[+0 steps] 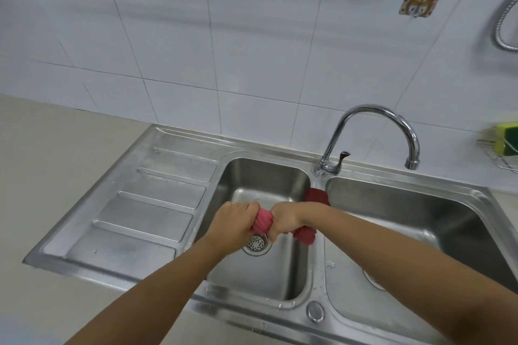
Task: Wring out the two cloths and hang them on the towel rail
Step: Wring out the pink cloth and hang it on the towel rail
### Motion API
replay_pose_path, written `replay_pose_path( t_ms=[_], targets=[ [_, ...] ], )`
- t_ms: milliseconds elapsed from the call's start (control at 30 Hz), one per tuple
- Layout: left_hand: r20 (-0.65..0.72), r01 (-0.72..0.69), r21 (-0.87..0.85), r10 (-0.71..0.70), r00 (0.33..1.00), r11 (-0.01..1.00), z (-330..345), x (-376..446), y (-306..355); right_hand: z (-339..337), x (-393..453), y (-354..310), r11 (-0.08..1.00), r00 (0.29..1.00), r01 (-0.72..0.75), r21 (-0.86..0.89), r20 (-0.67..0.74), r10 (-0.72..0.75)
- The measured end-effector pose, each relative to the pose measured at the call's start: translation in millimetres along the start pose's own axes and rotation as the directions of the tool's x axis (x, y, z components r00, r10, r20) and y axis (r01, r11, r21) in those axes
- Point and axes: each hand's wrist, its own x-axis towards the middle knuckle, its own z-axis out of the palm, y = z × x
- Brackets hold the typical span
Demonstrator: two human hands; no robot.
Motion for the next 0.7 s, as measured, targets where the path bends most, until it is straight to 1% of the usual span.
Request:
replay_pose_path(
  t_ms=[33, 67, 133, 167, 233, 267, 300, 367, 400, 433, 467, 500, 533, 567, 600, 633, 667, 700],
  targets=[
    [0.091, 0.057, -0.009, -0.056, 0.994, 0.998, 1.3, 1.8, 1.4, 0.6, 1.6, -0.3, 0.992, 0.996, -0.013, -0.129, -0.094, 0.001],
    [0.144, 0.125, -0.017, -0.121, 0.982, 0.992, 2.1, 2.8, 4.3, 1.7, 3.1, -0.6, 0.972, 0.984, -0.030, -0.235, -0.180, -0.013],
    [0.219, 0.277, -0.057, -0.258, 0.941, 0.959, 2.1, 5.3, 9.3, 5.5, 8.5, 1.2, 0.914, 0.943, -0.039, -0.403, -0.317, -0.099],
    [0.273, 0.349, -0.087, -0.314, 0.909, 0.933, 1.1, 7.3, 10.7, 7.6, 12.0, 3.5, 0.888, 0.924, -0.034, -0.459, -0.353, -0.148],
    [0.427, 0.494, -0.174, -0.387, 0.817, 0.852, -1.4, 9.0, 11.1, 11.7, 18.8, 8.4, 0.830, 0.888, -0.010, -0.558, -0.386, -0.249],
    [0.513, 0.572, -0.254, -0.393, 0.763, 0.780, -2.9, 9.2, 11.3, 13.3, 21.7, 10.7, 0.803, 0.874, 0.014, -0.596, -0.383, -0.299],
    [0.592, 0.647, -0.346, -0.377, 0.712, 0.679, -4.6, 8.7, 12.4, 14.8, 24.3, 12.6, 0.781, 0.865, 0.034, -0.624, -0.373, -0.336],
    [0.720, 0.771, -0.494, -0.307, 0.622, 0.402, -11.6, 4.0, 17.3, 17.1, 26.7, 14.1, 0.759, 0.845, 0.075, -0.647, -0.363, -0.393],
    [0.775, 0.817, -0.518, -0.265, 0.574, 0.255, -14.0, 0.4, 18.8, 18.7, 28.1, 14.4, 0.757, 0.835, 0.100, -0.645, -0.359, -0.416],
    [0.822, 0.846, -0.516, -0.201, 0.533, 0.135, -15.7, -3.4, 19.5, 21.2, 29.3, 14.6, 0.753, 0.828, 0.118, -0.647, -0.355, -0.434],
    [0.854, 0.862, -0.505, -0.123, 0.506, 0.045, -15.6, -7.2, 19.6, 24.8, 30.2, 15.1, 0.747, 0.821, 0.133, -0.652, -0.350, -0.451],
    [0.868, 0.868, -0.496, -0.054, 0.494, -0.018, -14.1, -11.9, 19.4, 28.7, 30.9, 15.4, 0.744, 0.812, 0.144, -0.653, -0.351, -0.466],
    [0.869, 0.867, -0.494, -0.010, 0.495, -0.060, -11.0, -16.7, 19.7, 33.1, 32.0, 16.3, 0.744, 0.802, 0.158, -0.649, -0.356, -0.480],
    [0.867, 0.865, -0.496, 0.000, 0.497, -0.082, -8.6, -20.5, 21.1, 36.9, 32.8, 16.9, 0.747, 0.794, 0.165, -0.644, -0.362, -0.488],
    [0.866, 0.862, -0.500, -0.022, 0.500, -0.081, -7.0, -22.5, 23.1, 39.6, 33.9, 17.3, 0.756, 0.786, 0.173, -0.631, -0.375, -0.492],
    [0.860, 0.860, -0.508, -0.073, 0.505, -0.042, -6.4, -23.3, 24.5, 40.6, 35.2, 17.6, 0.772, 0.778, 0.171, -0.612, -0.397, -0.487],
    [0.844, 0.854, -0.518, -0.139, 0.519, 0.042, -6.5, -23.0, 24.8, 40.3, 36.0, 17.7, 0.795, 0.769, 0.167, -0.583, -0.428, -0.475],
    [0.817, 0.842, -0.519, -0.202, 0.540, 0.149, -7.4, -21.9, 24.6, 39.4, 37.1, 18.1, 0.826, 0.771, 0.151, -0.544, -0.458, -0.443]
  ],
)
